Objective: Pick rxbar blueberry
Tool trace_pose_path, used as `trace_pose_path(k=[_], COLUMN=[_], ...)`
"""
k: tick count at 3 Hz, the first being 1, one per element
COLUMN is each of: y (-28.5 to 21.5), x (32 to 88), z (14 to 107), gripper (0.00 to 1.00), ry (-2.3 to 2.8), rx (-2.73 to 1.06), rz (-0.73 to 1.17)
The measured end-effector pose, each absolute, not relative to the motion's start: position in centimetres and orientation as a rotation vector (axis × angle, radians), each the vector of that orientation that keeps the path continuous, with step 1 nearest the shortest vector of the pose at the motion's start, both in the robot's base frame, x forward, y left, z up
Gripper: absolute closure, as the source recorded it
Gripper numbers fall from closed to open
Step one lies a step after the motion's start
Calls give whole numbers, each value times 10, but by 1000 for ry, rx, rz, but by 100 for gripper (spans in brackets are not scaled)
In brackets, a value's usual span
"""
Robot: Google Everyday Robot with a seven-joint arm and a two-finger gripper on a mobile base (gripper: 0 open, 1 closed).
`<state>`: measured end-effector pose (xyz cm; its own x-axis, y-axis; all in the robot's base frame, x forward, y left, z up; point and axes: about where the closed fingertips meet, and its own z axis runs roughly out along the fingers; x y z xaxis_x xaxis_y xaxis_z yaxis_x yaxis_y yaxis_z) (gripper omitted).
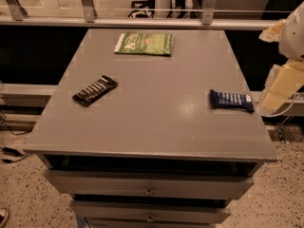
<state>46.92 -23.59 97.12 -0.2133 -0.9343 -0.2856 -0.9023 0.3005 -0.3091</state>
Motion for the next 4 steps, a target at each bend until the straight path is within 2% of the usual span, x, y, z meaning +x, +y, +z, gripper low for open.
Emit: trace_pose_path(k=[2,4], y=[-258,-259], x=[544,555], z=[918,866], gripper=[0,0], ry=[2097,2098], rx=[-1501,-1477], rz=[112,240])
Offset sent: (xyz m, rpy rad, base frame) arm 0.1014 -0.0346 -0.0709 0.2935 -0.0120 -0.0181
